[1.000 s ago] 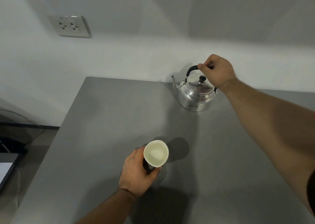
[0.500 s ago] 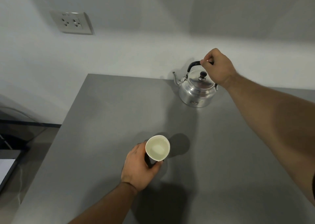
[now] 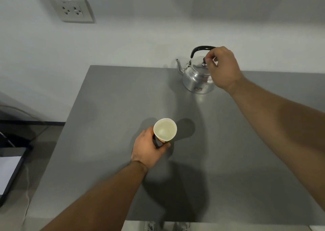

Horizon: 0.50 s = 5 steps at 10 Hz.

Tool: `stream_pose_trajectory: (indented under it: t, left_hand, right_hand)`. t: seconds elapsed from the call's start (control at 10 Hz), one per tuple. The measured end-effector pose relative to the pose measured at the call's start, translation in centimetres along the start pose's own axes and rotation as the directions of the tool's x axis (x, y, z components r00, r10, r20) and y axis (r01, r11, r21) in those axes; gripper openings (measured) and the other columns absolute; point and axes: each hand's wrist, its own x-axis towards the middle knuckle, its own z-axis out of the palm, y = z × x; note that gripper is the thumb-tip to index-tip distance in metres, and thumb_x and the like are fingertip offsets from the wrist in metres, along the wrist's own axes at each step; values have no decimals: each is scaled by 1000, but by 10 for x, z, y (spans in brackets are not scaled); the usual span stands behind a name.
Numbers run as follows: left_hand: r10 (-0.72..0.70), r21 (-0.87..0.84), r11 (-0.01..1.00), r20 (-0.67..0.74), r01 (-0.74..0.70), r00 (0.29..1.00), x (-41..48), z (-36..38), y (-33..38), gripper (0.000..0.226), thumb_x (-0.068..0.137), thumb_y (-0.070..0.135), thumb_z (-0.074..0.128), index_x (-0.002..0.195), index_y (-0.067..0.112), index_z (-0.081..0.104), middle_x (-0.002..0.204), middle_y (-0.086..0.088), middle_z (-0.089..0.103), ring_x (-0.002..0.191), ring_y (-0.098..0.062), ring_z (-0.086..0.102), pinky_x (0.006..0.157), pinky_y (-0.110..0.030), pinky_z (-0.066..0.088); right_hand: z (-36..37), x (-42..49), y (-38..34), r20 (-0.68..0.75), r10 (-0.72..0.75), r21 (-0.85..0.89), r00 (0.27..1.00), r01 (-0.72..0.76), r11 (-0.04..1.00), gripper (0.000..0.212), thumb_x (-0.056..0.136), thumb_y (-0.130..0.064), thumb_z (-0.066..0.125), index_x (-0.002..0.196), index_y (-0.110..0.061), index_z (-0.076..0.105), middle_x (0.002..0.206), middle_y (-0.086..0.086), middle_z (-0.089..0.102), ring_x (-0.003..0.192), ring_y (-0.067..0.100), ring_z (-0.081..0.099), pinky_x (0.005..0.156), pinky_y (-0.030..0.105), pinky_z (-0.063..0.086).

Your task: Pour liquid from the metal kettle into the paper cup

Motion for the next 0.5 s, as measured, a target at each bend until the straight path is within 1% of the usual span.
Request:
stream_pose_trajectory:
  t: [0.1, 0.2, 0.3, 0.4, 0.5]
  left_hand:
    - [-15, -42, 999, 42, 16, 999, -2, -3, 2, 63, 70, 48, 85, 126, 29, 61, 112, 5, 67, 106, -19, 62, 89, -37, 52]
    - [-41, -76, 996, 94, 48, 995, 1, -7, 3, 66, 72, 41, 88, 130, 29, 60, 116, 3, 66, 109, -18, 61, 94, -36, 51]
    - [-39, -50, 998, 143, 46, 989, -4, -16, 6, 69, 74, 26, 88, 136, 26, 58, 117, 3, 64, 112, -18, 58, 97, -33, 48]
    - [-20, -12, 1000, 168, 22, 986, -11, -31, 2, 71, 76, 15, 82, 140, 30, 55, 117, 6, 61, 116, -19, 54, 92, -26, 42]
    - [-44, 128, 992, 246, 13, 968, -22, -53, 4, 62, 80, 20, 79, 138, 30, 58, 126, 0, 61, 124, -22, 54, 97, -26, 43]
  right_hand:
    - [-1, -30, -13, 16, 6, 31, 1000, -7, 999, 15, 95, -12, 57, 96, -8, 71, 104, 10, 67, 94, 24, 61, 85, 35, 51]
    - [-1, -55, -23, 38, 19, 53, 999, -21, 998, 13, 95, -13, 58, 97, -8, 70, 100, 6, 65, 86, 18, 57, 80, 28, 47]
    - [-8, -80, -38, 57, 51, 59, 997, -54, 997, 11, 95, -15, 58, 94, -13, 69, 93, -2, 62, 80, 12, 53, 71, 16, 42]
    - [-18, -100, -50, 58, 69, 76, 996, -73, 994, 10, 95, -15, 58, 92, -15, 67, 92, -1, 62, 78, 13, 54, 67, 14, 39]
    - [-30, -115, -64, 53, 82, 83, 995, -87, 993, 11, 97, -16, 58, 93, -13, 68, 94, 5, 64, 77, 18, 56, 69, 26, 42]
